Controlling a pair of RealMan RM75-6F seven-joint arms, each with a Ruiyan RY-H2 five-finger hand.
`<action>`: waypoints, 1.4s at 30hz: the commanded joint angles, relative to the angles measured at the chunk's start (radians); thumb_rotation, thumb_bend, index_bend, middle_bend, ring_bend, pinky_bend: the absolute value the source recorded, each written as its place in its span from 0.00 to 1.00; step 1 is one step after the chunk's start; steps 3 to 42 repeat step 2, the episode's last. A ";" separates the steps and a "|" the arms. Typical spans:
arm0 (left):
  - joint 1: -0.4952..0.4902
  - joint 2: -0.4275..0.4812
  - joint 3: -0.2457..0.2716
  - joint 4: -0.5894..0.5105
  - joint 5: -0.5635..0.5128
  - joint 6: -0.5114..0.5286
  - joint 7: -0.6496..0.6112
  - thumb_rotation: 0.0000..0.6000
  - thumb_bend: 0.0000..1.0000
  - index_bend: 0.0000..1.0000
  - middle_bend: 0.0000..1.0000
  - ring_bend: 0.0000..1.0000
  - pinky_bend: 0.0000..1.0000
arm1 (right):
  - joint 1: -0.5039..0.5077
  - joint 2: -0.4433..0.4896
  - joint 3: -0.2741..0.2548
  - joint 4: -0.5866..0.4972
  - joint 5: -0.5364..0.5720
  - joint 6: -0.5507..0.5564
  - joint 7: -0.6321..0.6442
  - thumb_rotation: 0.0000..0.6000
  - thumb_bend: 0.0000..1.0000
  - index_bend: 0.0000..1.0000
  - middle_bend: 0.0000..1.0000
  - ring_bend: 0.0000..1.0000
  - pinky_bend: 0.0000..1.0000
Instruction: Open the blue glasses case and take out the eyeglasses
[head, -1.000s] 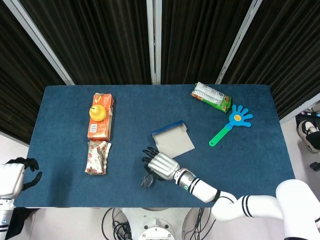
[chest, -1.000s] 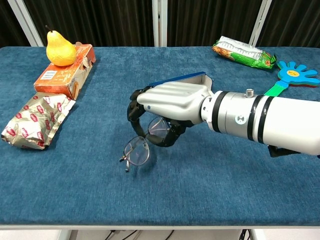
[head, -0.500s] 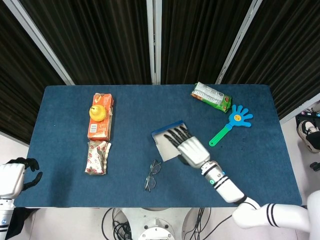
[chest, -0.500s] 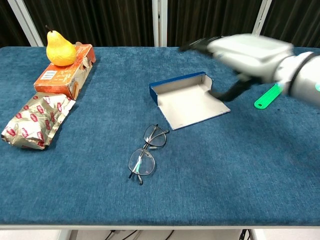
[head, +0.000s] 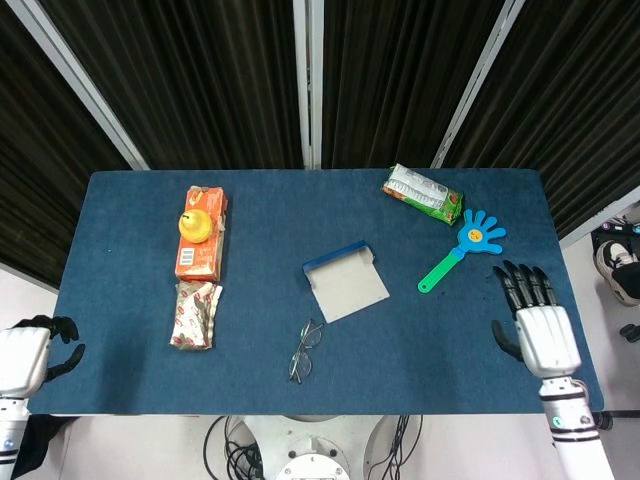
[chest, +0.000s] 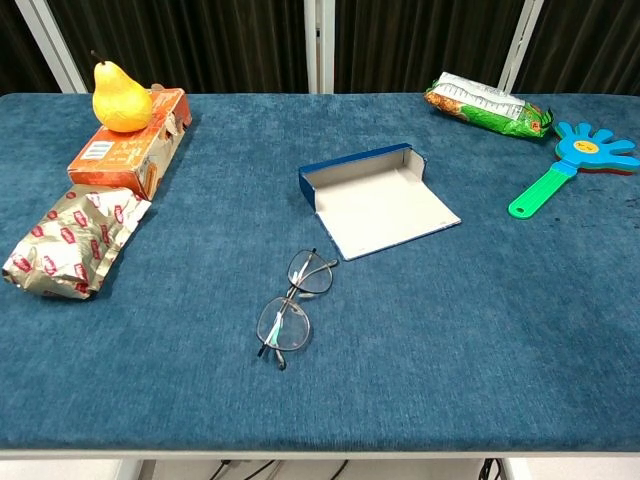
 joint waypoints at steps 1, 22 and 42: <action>0.001 -0.001 -0.001 -0.001 -0.001 0.001 0.004 1.00 0.28 0.56 0.58 0.46 0.51 | -0.033 0.029 -0.022 0.004 -0.029 0.001 0.051 1.00 0.34 0.00 0.05 0.00 0.00; 0.001 -0.002 -0.001 -0.001 -0.002 0.001 0.006 1.00 0.28 0.56 0.58 0.46 0.51 | -0.037 0.033 -0.021 0.010 -0.037 -0.003 0.064 1.00 0.34 0.00 0.05 0.00 0.00; 0.001 -0.002 -0.001 -0.001 -0.002 0.001 0.006 1.00 0.28 0.56 0.58 0.46 0.51 | -0.037 0.033 -0.021 0.010 -0.037 -0.003 0.064 1.00 0.34 0.00 0.05 0.00 0.00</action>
